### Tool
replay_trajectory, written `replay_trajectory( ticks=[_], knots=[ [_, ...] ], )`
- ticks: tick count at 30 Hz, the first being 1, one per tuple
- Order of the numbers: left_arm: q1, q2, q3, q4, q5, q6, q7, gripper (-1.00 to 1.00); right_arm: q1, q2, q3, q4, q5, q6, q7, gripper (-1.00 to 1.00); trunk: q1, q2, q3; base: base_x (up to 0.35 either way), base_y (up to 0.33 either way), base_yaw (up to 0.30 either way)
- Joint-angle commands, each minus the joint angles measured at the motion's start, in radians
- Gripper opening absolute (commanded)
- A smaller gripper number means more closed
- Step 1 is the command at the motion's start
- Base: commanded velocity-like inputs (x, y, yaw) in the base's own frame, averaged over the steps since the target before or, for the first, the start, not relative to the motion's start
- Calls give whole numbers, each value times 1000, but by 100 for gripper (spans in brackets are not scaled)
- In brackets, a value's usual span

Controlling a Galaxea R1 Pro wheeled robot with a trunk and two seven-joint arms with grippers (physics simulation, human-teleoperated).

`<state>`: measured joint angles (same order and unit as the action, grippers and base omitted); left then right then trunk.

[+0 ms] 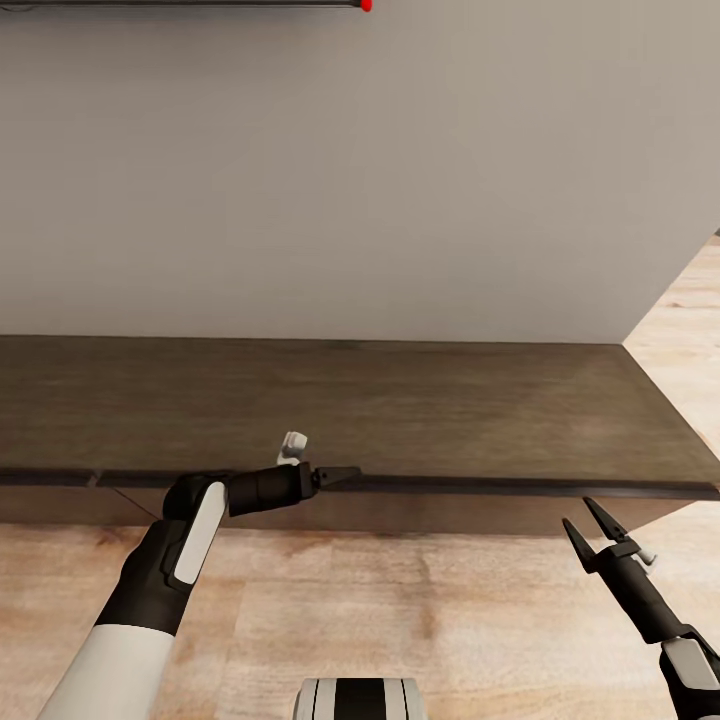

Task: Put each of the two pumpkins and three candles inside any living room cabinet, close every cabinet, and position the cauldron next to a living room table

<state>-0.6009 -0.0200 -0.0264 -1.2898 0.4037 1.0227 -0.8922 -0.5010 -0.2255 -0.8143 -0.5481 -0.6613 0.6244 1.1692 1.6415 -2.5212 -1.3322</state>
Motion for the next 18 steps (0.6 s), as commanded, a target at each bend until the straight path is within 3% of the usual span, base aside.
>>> replay_trajectory(
  ticks=[1,18],
  knots=[
    [0,-1,1,-1,-2,4,-4,100,-1,0,-2,1,-2,7,2,100,0,0,-1,12,-1,0],
    [0,-1,0,-5,-3,4,-2,100,-1,0,-2,2,-1,8,1,100,0,0,-1,12,5,0]
  ],
)
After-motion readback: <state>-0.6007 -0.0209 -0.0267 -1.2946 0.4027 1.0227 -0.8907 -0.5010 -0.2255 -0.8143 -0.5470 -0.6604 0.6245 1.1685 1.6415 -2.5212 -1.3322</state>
